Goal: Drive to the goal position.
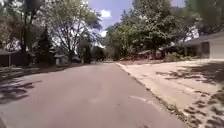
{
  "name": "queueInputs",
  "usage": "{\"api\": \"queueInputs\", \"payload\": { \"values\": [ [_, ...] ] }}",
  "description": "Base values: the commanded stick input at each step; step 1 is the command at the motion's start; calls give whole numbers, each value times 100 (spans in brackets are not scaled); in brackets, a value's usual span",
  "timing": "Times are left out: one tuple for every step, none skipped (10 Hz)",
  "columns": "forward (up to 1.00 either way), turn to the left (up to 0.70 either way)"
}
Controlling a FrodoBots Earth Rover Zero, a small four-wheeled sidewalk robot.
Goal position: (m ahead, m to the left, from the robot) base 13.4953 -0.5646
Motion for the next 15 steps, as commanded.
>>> {"api": "queueInputs", "payload": {
  "values": [
    [85,0],
    [85,0],
    [85,0],
    [85,0],
    [85,0],
    [85,0],
    [85,0],
    [85,0],
    [85,0],
    [85,0],
    [85,0],
    [85,0],
    [85,0],
    [85,0],
    [85,0]
  ]
}}
